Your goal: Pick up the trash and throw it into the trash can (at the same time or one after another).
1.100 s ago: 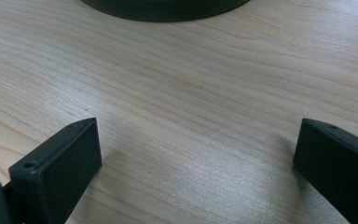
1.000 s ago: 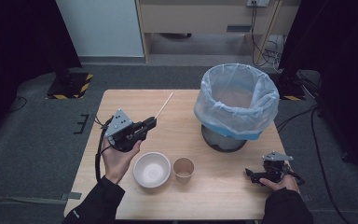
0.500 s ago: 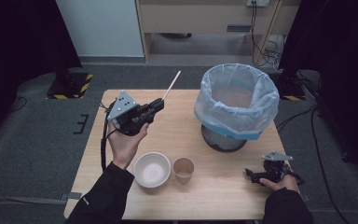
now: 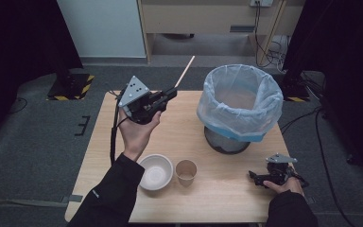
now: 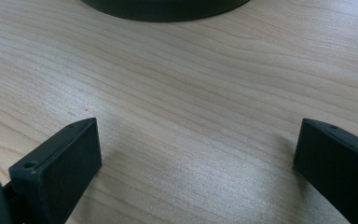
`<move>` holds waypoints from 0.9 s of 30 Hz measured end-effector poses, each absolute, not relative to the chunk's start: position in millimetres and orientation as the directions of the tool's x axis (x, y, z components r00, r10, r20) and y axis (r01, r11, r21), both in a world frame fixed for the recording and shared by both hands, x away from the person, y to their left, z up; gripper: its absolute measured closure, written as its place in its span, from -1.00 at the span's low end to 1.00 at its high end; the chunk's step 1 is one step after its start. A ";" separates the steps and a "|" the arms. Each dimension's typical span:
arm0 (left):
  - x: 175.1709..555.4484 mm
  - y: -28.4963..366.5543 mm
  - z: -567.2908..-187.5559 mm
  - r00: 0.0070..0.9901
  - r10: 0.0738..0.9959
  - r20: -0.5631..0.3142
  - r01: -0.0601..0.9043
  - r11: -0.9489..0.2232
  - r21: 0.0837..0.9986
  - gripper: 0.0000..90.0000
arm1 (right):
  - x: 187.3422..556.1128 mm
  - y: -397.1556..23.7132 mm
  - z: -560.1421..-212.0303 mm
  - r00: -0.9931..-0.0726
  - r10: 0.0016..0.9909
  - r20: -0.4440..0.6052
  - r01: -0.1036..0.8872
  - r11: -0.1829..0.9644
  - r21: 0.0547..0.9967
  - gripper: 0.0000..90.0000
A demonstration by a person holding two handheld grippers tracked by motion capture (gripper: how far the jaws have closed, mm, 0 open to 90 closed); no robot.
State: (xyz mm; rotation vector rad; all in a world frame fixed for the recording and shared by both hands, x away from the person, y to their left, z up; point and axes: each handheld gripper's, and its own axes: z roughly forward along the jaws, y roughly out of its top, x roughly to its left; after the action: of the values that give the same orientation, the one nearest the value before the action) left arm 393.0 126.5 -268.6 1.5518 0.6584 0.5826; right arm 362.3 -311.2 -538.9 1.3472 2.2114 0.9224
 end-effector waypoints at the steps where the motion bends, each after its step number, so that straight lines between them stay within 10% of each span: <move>1: 393.8 123.6 -266.5 0.707 0.707 -0.013 0.065 -0.046 0.997 0.90 | 362.3 -311.2 -538.9 -0.462 0.887 0.008 0.630 0.322 0.707 -0.98; 27: 424.6 54.6 -240.6 0.731 0.683 0.005 0.039 -0.050 0.998 0.89 | 362.5 -311.2 -539.0 -0.461 0.887 0.008 0.628 0.320 0.709 -0.98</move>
State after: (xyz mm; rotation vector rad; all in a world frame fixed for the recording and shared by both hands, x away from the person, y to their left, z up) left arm 424.6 54.6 -240.6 1.5509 0.6071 0.5779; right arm 362.5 -311.2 -539.0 1.3461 2.2084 0.9248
